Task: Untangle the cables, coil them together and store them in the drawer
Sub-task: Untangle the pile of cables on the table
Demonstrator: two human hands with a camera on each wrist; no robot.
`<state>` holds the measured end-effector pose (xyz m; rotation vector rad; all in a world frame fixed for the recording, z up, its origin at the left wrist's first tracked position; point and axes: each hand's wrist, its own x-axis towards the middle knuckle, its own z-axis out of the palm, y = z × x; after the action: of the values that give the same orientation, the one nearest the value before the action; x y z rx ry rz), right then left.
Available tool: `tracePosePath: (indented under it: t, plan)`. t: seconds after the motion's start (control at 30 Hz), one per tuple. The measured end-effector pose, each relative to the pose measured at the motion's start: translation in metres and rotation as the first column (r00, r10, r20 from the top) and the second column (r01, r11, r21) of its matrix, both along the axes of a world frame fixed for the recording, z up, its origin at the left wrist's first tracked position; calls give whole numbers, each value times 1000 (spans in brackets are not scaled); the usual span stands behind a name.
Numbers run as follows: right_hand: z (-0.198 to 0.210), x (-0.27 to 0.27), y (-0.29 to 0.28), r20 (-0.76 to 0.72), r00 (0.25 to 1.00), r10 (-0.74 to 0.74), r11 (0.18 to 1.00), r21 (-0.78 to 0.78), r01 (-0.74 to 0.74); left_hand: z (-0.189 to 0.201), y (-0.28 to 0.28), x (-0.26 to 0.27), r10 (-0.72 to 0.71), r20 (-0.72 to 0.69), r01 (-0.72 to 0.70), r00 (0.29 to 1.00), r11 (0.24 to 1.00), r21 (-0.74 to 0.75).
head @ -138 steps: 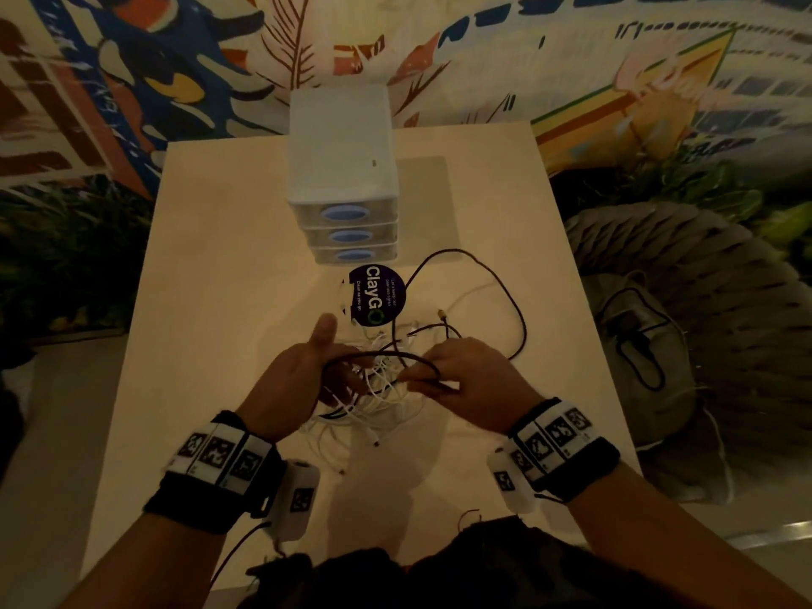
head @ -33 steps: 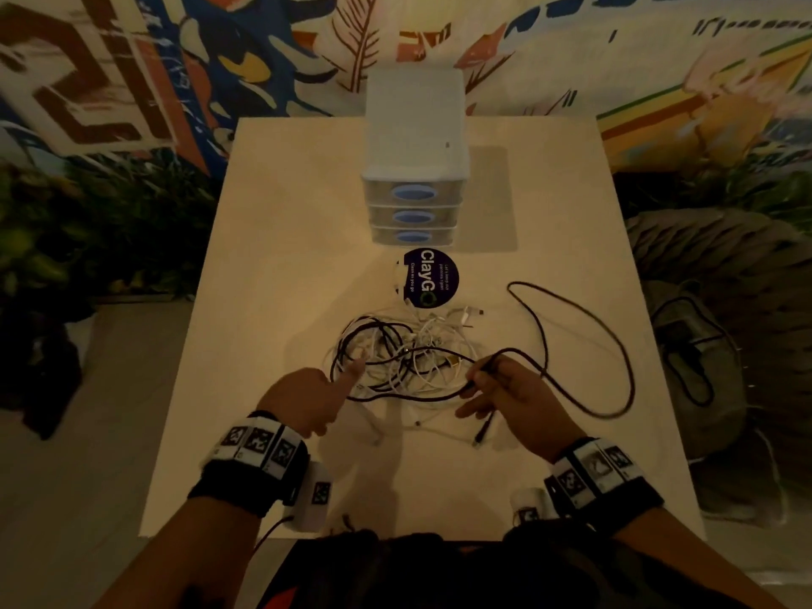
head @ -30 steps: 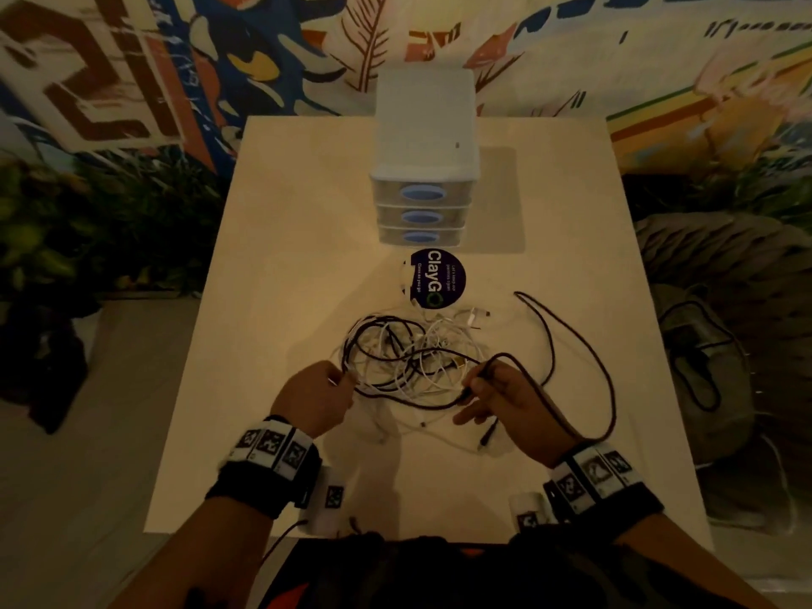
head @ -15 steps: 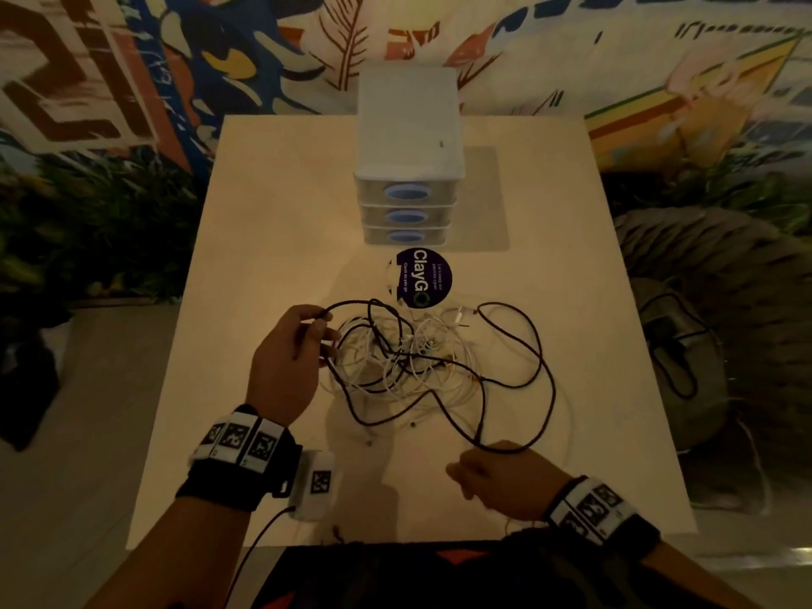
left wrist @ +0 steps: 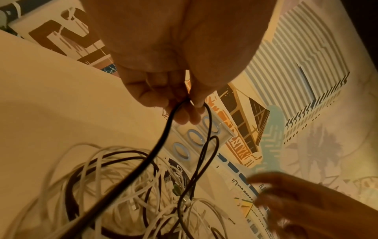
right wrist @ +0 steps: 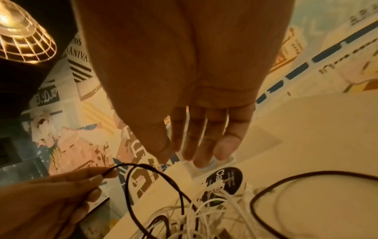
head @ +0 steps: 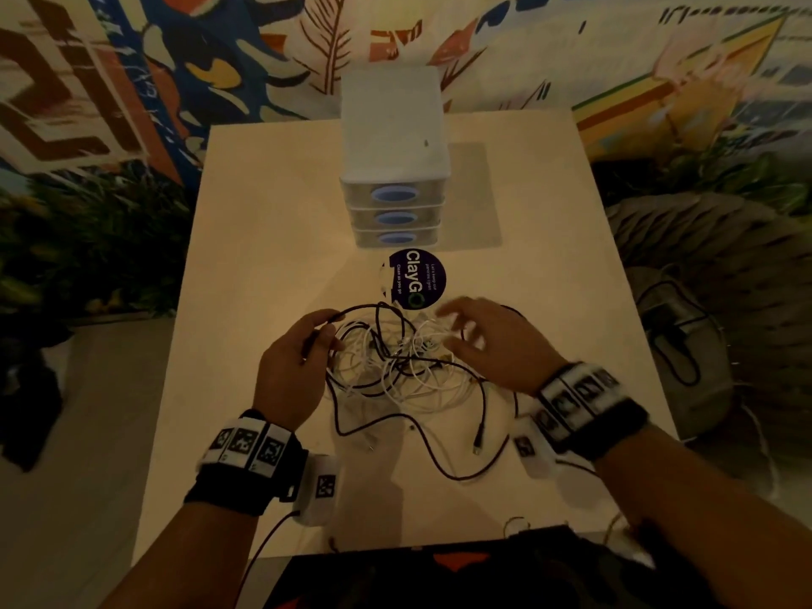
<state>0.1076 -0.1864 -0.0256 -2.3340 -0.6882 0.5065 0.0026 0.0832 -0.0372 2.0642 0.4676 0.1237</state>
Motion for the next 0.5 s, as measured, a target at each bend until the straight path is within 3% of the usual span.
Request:
tracePosePath:
  t: [0.17, 0.3, 0.5]
  plan:
    - [-23, 30, 64, 59, 994, 89, 994, -73, -84, -1, -1, 3, -4, -47, 3, 999, 999, -36]
    - [-29, 34, 83, 90, 989, 115, 983, -153, -100, -2, 0, 5, -13, -59, 11, 998, 999, -42]
    - [-14, 38, 73, 138, 990, 24, 993, -118, -8, 14, -9, 12, -81, -133, 120, 988, 940, 320]
